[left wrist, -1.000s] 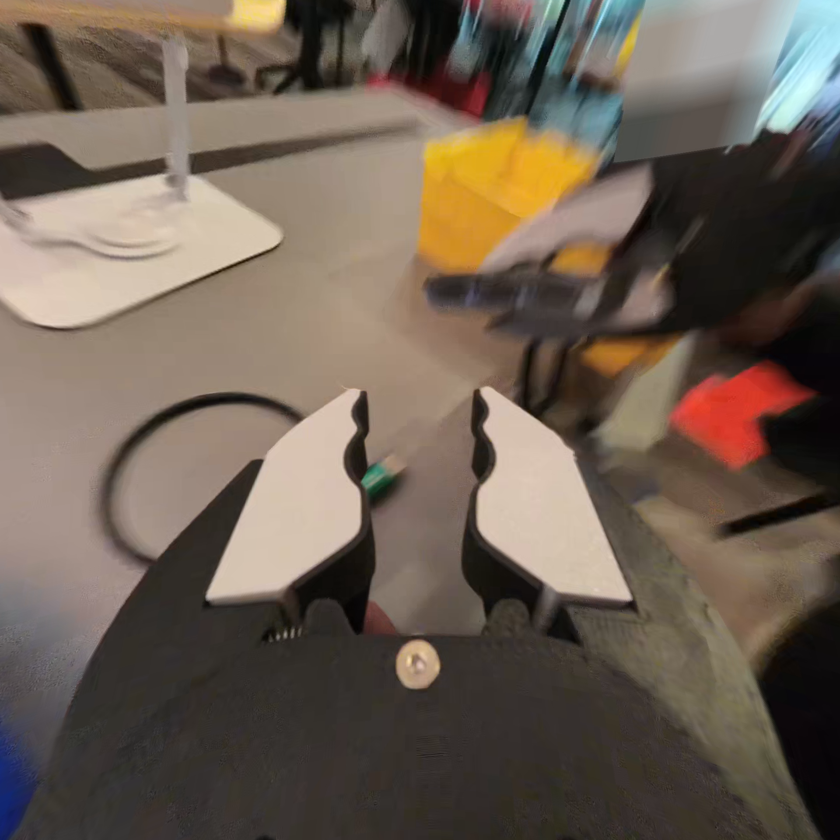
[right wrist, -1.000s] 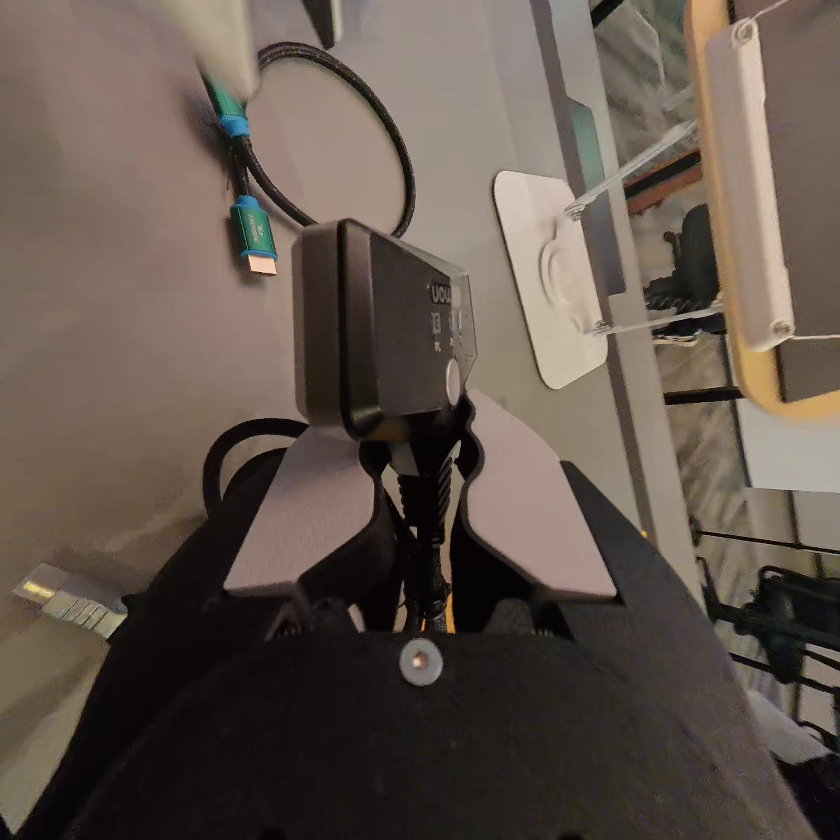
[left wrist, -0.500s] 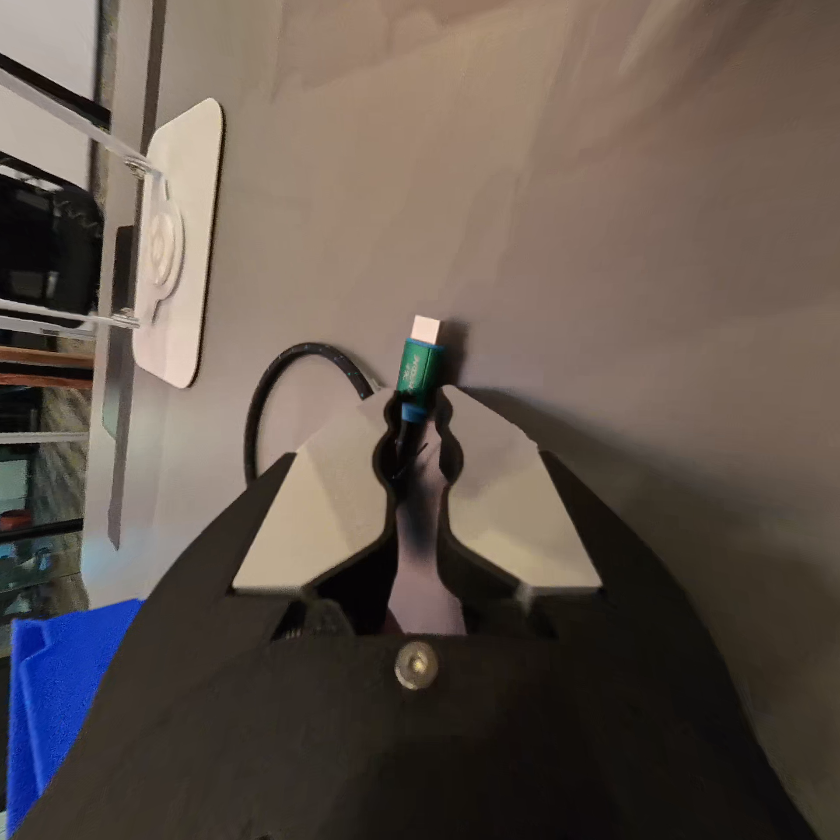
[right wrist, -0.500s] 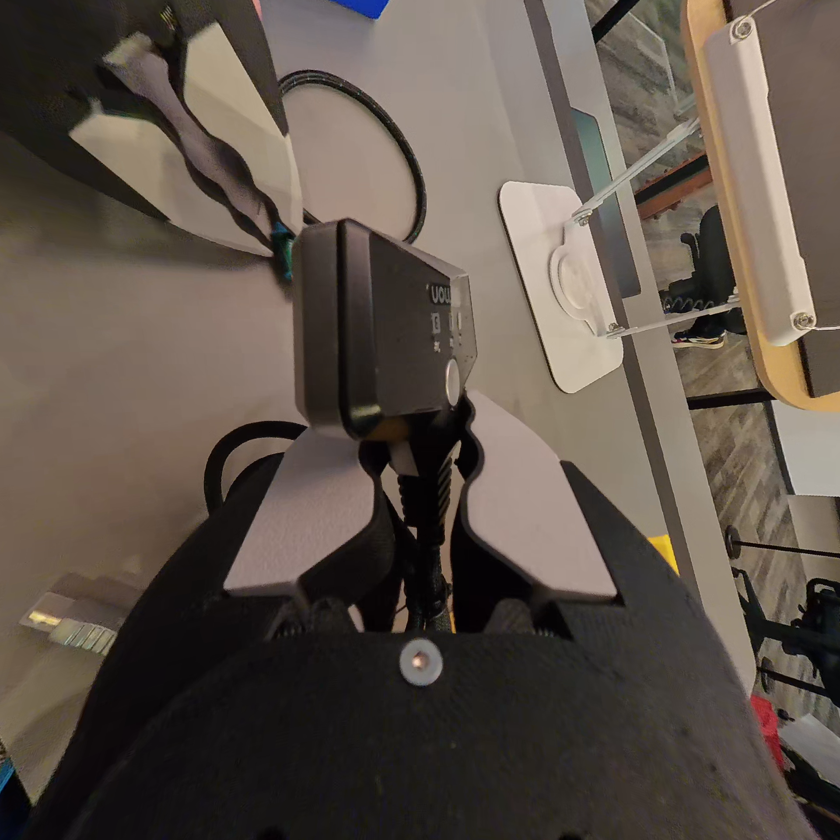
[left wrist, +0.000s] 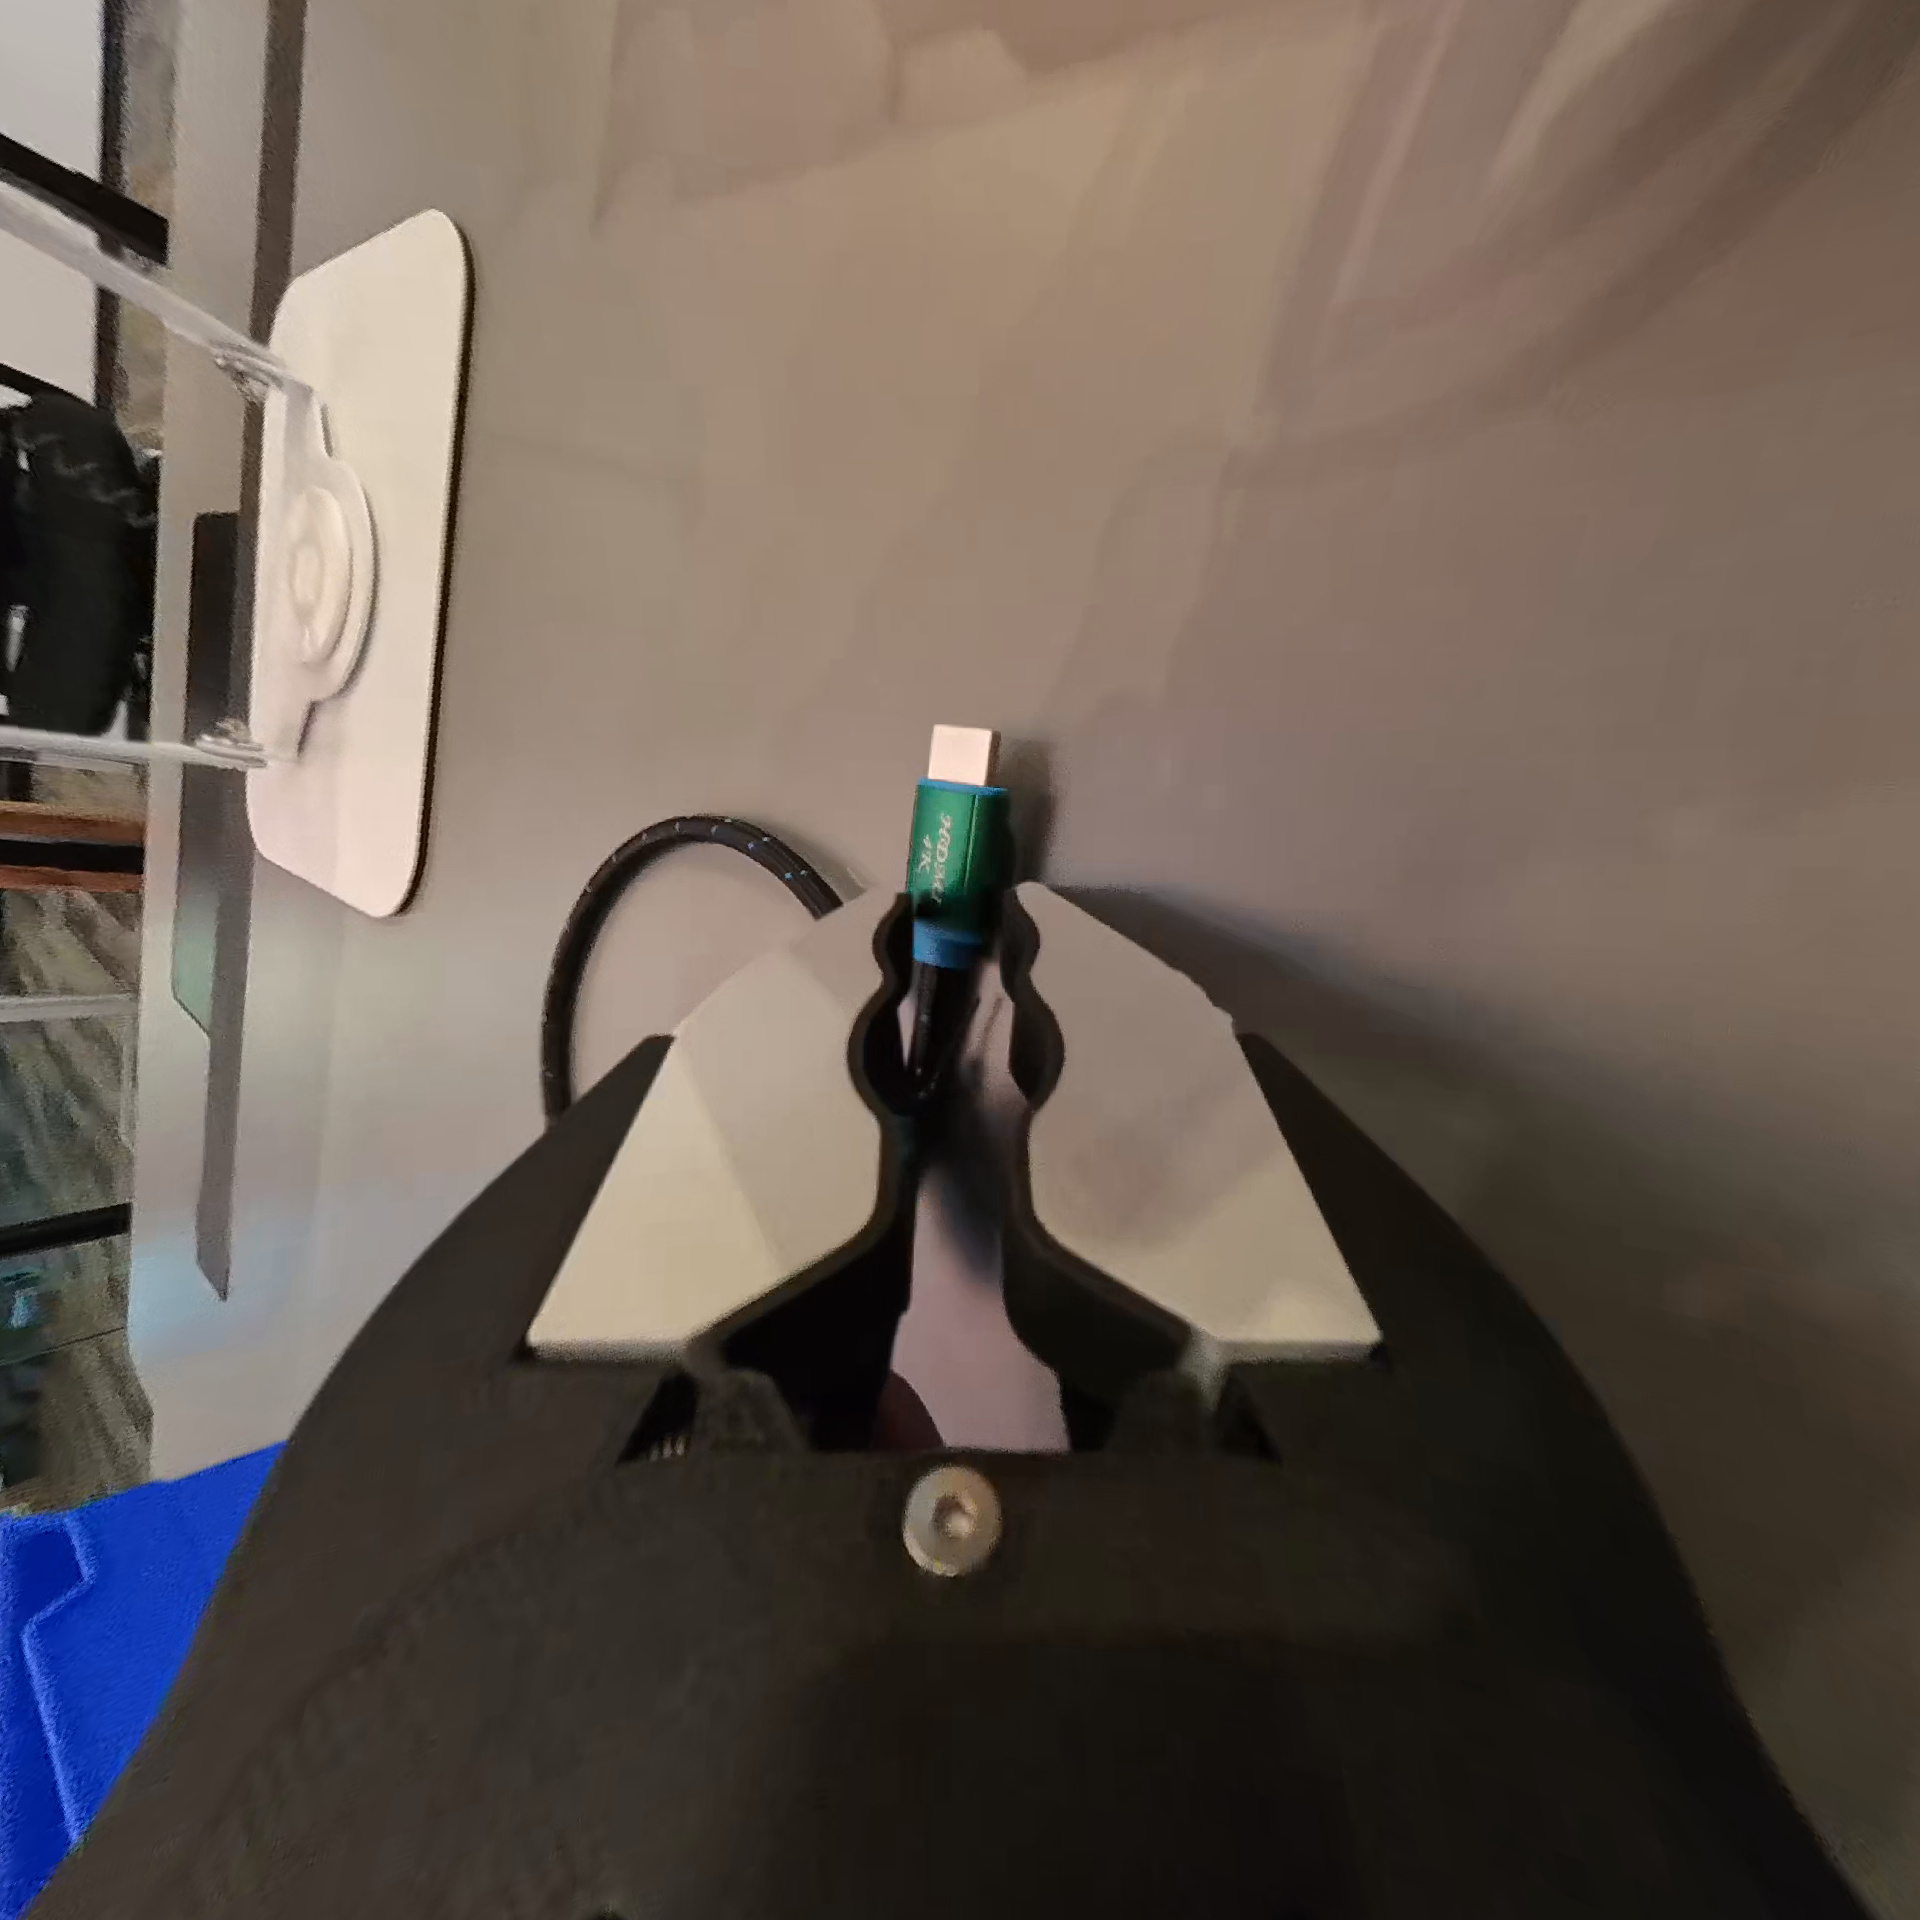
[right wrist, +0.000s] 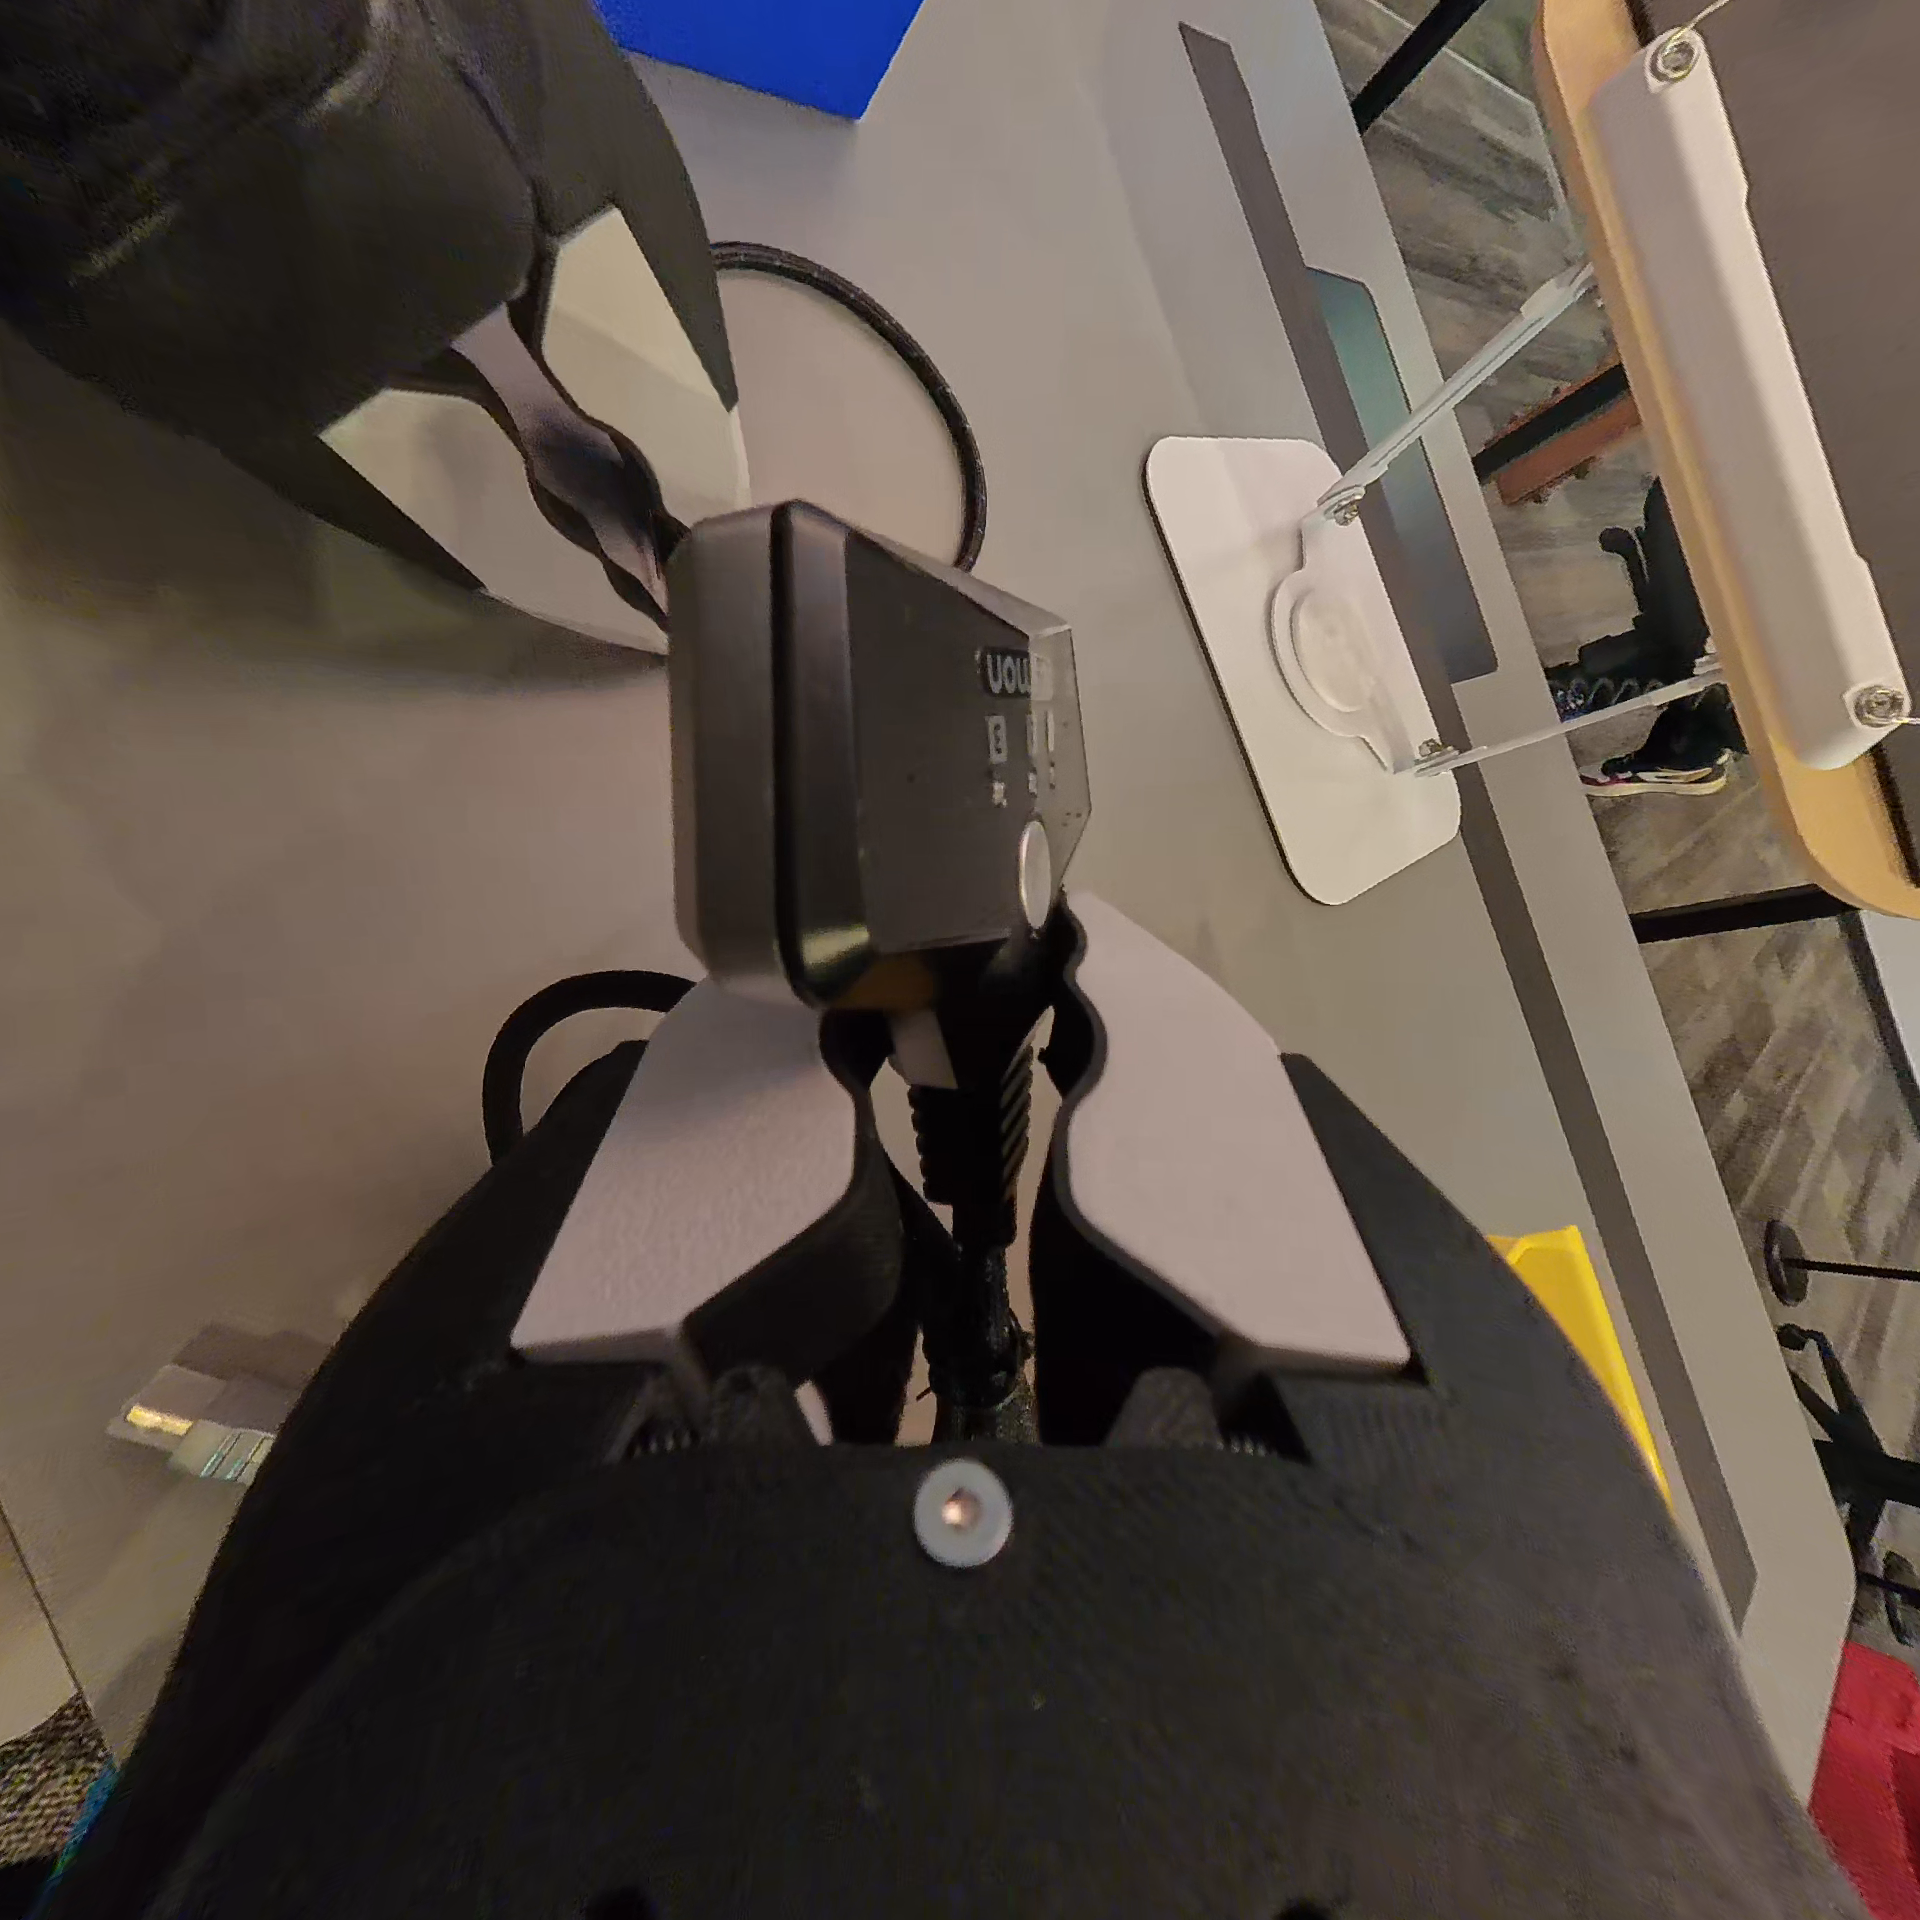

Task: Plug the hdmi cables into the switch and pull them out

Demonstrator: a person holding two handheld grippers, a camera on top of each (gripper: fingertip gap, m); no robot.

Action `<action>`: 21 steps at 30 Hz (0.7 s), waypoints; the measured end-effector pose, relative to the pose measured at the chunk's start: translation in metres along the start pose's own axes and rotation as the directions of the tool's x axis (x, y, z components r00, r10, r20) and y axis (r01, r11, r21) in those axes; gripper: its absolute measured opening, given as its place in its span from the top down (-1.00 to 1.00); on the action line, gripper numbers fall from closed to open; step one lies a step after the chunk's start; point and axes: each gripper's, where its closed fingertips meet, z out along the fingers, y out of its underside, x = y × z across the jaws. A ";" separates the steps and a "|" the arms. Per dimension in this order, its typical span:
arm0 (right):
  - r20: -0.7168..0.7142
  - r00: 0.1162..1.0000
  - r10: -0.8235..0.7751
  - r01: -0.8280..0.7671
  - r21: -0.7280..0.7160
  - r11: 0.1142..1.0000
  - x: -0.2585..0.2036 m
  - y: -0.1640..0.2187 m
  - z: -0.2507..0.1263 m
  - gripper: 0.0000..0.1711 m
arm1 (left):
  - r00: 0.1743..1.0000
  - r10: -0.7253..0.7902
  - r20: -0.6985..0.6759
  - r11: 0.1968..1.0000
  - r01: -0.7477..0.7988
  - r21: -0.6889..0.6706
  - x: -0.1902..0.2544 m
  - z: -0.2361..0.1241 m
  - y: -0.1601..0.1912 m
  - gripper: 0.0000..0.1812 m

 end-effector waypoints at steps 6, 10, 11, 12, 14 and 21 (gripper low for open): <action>0.018 0.999 0.036 -0.036 0.019 0.999 0.000 -0.002 -0.002 0.68 | 0.990 -0.011 -0.142 0.999 0.004 -0.050 -0.004 0.004 -0.002 0.74; 0.023 0.998 0.062 -0.063 0.035 0.997 0.002 -0.004 -0.004 0.68 | 0.984 -0.037 -0.174 0.999 0.030 -0.041 -0.006 0.014 -0.008 0.82; 0.026 0.997 0.068 -0.069 0.039 0.997 0.002 -0.005 -0.004 0.68 | 0.979 -0.065 -0.193 0.998 0.059 -0.037 -0.007 0.015 -0.009 0.82; 0.028 0.997 0.072 -0.073 0.041 0.996 0.003 -0.005 -0.005 0.68 | 0.972 -0.091 -0.216 0.996 0.086 -0.030 -0.007 0.016 -0.009 0.82; 0.030 0.996 0.082 -0.084 0.042 0.996 0.003 -0.005 -0.006 0.68 | 0.963 -0.152 -0.224 0.988 0.149 -0.027 -0.009 0.018 -0.009 0.81; 0.051 0.994 0.095 -0.097 0.032 0.995 0.002 -0.003 -0.004 0.69 | 0.963 -0.160 -0.217 0.987 0.155 -0.042 -0.010 0.014 -0.009 0.84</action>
